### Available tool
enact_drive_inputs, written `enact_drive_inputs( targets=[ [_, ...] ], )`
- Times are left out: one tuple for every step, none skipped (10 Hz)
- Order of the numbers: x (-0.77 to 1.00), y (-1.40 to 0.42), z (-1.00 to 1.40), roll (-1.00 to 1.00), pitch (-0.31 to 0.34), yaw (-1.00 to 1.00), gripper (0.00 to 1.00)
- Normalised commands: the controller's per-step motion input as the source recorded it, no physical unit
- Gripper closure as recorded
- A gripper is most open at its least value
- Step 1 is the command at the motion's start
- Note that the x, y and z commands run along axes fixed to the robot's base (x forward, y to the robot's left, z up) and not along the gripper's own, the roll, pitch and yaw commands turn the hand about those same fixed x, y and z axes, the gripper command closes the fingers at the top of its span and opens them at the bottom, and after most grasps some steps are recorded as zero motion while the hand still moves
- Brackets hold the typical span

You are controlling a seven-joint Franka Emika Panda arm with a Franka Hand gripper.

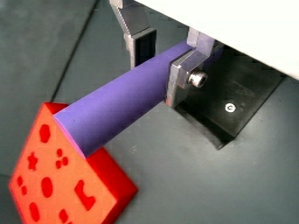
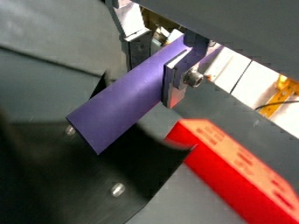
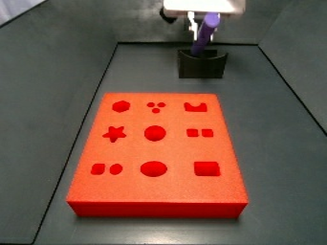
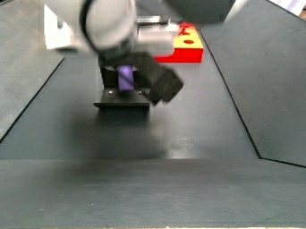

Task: Pick up the round object. Move up. Place the round object on the fixture. Regrasp the round object. Move to above the board. Insert the round object.
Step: Place the round object on the fixture.

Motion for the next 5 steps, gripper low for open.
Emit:
enact_drive_inputs(
  targets=[
    [0.17,0.12,-0.90,-0.17,0.015,-0.20,1.00],
    [0.14,0.10,-0.63,-0.17,-0.017,-0.18,1.00],
    [0.12,0.08,-0.45,-0.16,-0.031,-0.15,1.00],
    [0.09,0.07,-0.28,-0.15,-0.047,-0.12,1.00],
    [0.07,0.05,-0.26,-0.13,-0.052,-0.09,1.00]
  ],
)
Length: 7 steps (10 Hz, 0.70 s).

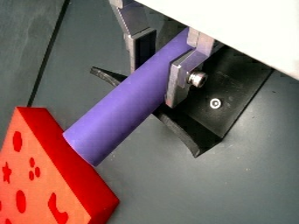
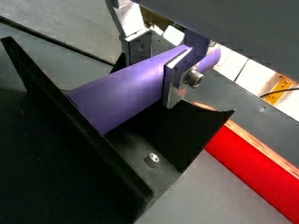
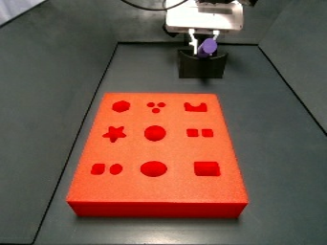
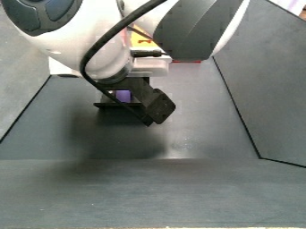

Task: Pick up the round object. Move up. Place the round object on the fixture. Regrasp the round object. Move to above the board. Insert the round object.
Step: Place the round object on the fixture, then regrasp the round object.

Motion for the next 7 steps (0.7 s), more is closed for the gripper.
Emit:
enact_drive_inputs(
  targets=[
    [0.07,0.05,-0.26,-0.13,-0.054,-0.07,1.00],
    [0.07,0.05,-0.26,-0.13,-0.054,-0.05,1.00],
    [0.00,-0.50,-0.17,0.00,0.000,0.00,1.00],
    [0.00,0.00,0.00,0.00,0.000,0.00,0.00],
    [0.00,0.00,1.00,0.02,0.043,0.00,0.00],
    [0.00,0.00,1.00,0.03,0.045,0.00,0.00],
    [-0.02,0.00,1.00,0.04,0.055,0.00,0.00]
  ],
)
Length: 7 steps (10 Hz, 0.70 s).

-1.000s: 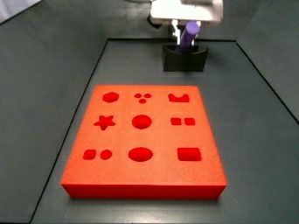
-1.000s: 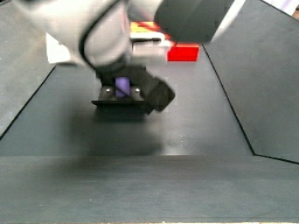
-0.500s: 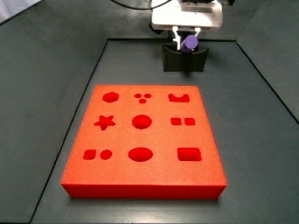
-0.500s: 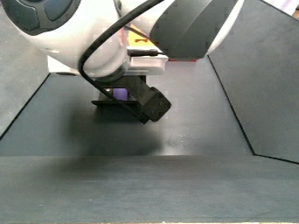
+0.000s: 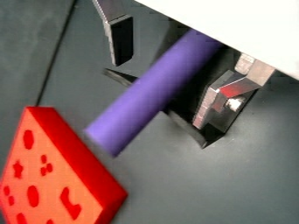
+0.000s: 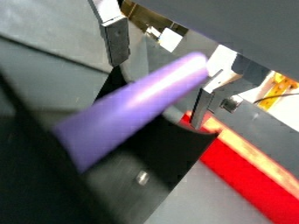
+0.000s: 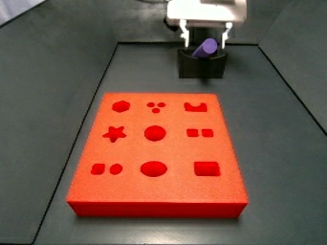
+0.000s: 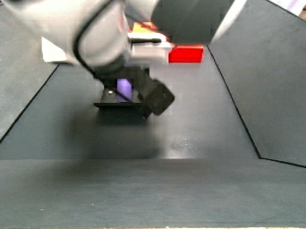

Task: Pick up the round object. Move up. Place the round object on the fixture. Regrasp the round object. Move to above the board. Insert the round object.
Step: Regrasp the round object.

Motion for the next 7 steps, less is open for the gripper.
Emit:
enact_drive_inputs(
  targets=[
    [-0.03,0.00,1.00,0.05,0.057,0.00,0.00],
    [-0.03,0.00,1.00,0.05,0.059,-0.02,0.00],
    [-0.04,0.00,0.92,0.05,0.063,-0.02,0.00],
    [-0.03,0.00,0.69,0.04,0.062,-0.03,0.00],
    [-0.03,0.01,0.56,0.04,0.060,-0.03,0.00],
    [-0.03,0.00,0.24,0.04,0.049,-0.04,0.00],
    [0.00,-1.00,0.98,1.00,0.036,0.03,0.00]
  ],
)
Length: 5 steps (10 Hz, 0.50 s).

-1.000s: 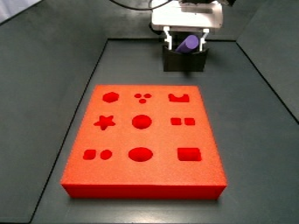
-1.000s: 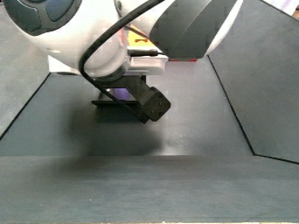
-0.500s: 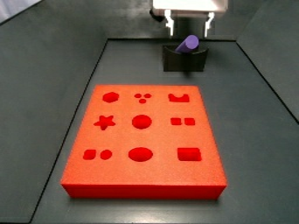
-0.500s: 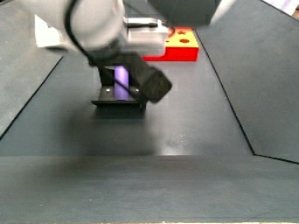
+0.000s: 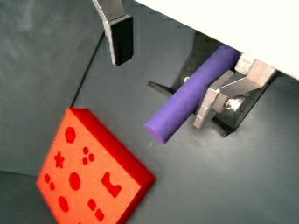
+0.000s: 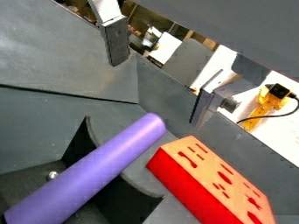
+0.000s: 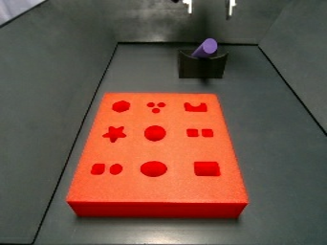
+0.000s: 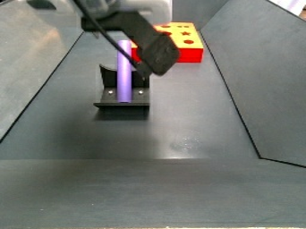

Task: Pick up the round object. Move up. Place the round object on the fixture. Regrasp the round object. Move to above the board. Insert the round object.
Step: Regrasp the round object.

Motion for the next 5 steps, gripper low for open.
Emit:
enact_drive_inputs(
  targets=[
    [0.01,-1.00,0.90,1.00,0.035,0.03,0.00],
    [-0.03,-1.00,0.88,1.00,0.026,0.03,0.00],
    [-0.06,-1.00,0.83,1.00,0.018,0.03,0.00],
    [-0.08,-0.94,0.71,1.00,0.013,0.03,0.00],
    [-0.06,-0.70,0.40,1.00,0.009,0.03,0.00]
  ],
)
